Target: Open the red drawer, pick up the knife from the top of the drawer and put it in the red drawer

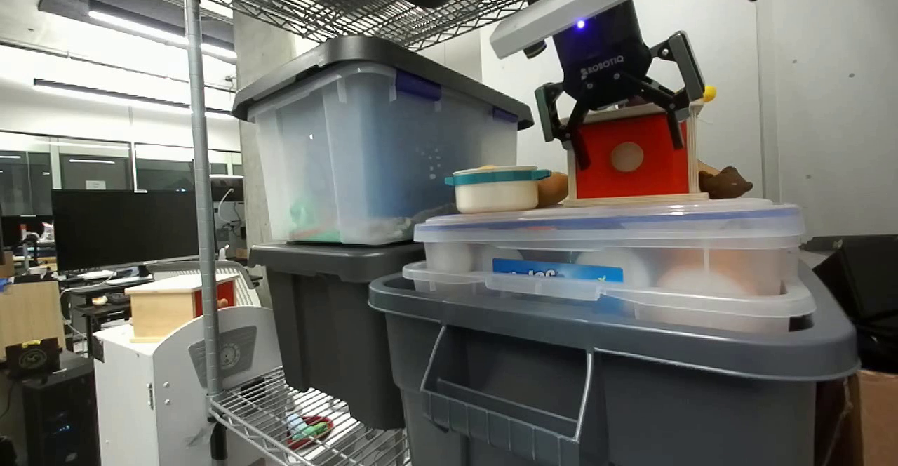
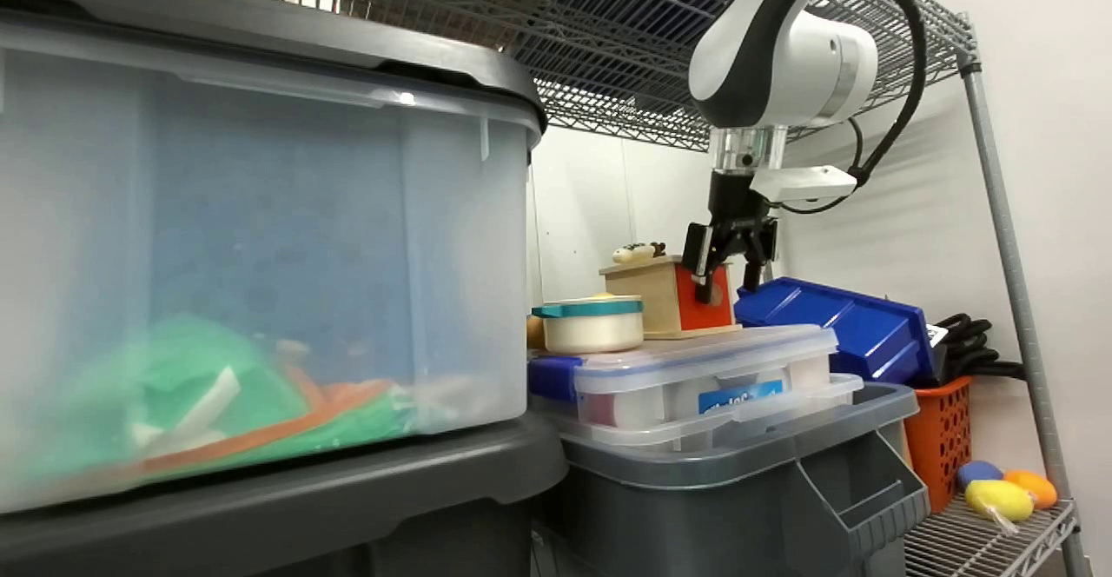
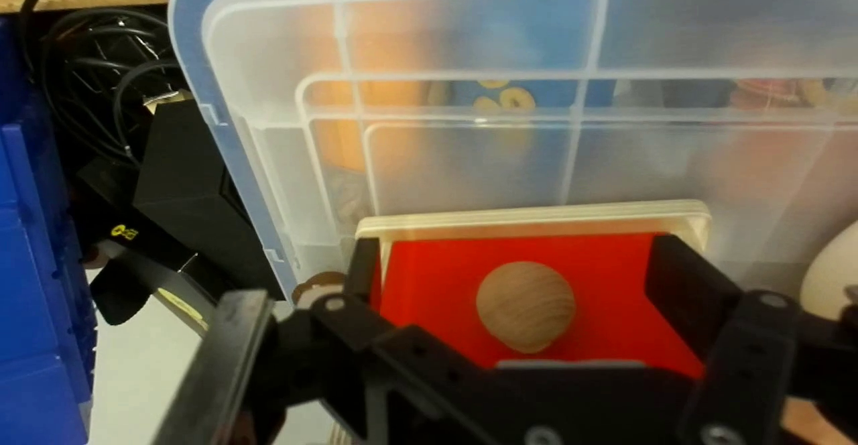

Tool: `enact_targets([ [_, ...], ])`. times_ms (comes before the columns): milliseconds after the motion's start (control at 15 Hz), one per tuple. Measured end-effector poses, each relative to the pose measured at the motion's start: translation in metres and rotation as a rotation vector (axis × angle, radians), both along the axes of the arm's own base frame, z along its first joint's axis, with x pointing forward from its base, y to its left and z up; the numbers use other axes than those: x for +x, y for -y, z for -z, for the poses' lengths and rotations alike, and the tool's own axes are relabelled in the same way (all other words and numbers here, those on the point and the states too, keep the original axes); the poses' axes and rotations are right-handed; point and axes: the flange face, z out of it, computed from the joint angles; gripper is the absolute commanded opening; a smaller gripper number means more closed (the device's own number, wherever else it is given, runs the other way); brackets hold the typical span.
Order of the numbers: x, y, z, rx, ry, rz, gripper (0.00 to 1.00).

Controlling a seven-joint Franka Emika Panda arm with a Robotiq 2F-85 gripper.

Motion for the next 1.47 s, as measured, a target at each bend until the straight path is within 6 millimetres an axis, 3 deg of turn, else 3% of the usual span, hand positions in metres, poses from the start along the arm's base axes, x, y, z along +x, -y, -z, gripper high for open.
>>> enact_targets([
  [67,0.0002,-0.0007,-0.0002,0.001,0.001,-0.001,0.7],
  [200,0.0004,-0.0014,-0.0003,0.002,0.001,-0.002,0.63],
  [733,0.0011,-0.0013,0.0034,0.005,-0.004,-0.001,0.01],
  [1067,0.0021,-0.0013,0.009,0.006,-0.012,-0.003,0.01],
  [1133,0.0022,-0.0013,0.0093,0.006,-0.013,-0.004,0.26],
  [1267,0.0022,-0.0013,0.0091,0.008,-0.012,-0.005,0.32],
  [1467,0.003,-0.0012,0.007,0.009,-0.008,-0.007,0.54],
])
